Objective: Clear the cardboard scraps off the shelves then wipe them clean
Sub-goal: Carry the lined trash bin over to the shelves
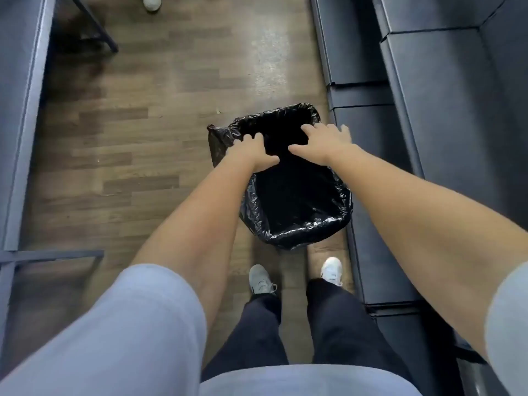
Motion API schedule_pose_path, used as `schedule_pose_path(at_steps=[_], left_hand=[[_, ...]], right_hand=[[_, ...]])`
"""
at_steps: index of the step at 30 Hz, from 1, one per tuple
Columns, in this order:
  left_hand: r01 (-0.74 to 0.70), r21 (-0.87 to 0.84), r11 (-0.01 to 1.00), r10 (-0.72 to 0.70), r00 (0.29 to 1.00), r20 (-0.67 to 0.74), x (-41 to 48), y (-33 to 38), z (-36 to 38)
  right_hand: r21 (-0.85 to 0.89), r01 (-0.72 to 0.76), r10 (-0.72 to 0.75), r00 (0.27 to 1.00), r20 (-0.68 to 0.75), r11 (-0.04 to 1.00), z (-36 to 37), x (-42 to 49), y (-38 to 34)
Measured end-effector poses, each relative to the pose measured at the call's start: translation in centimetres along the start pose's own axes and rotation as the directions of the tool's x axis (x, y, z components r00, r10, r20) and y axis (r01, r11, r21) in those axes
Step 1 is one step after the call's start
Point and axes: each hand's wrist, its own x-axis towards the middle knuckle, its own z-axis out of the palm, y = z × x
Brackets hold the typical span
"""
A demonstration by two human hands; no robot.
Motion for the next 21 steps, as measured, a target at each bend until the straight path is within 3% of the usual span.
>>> schedule_pose_path(at_steps=[8, 21], left_hand=[[0.183, -0.098, 0.978, -0.185, 0.983, -0.011, 5.5, -0.9, 4.0], [0.438, -0.323, 0.839, -0.444, 0.894, 0.06, 11.2, -1.1, 12.5]], right_hand=[[-0.011, 0.062, -0.06, 0.995, 0.08, 0.998, 2.9, 6.8, 2.7], [0.131, -0.054, 0.038, 0.991, 0.126, 0.99, 9.2, 13.6, 8.8]])
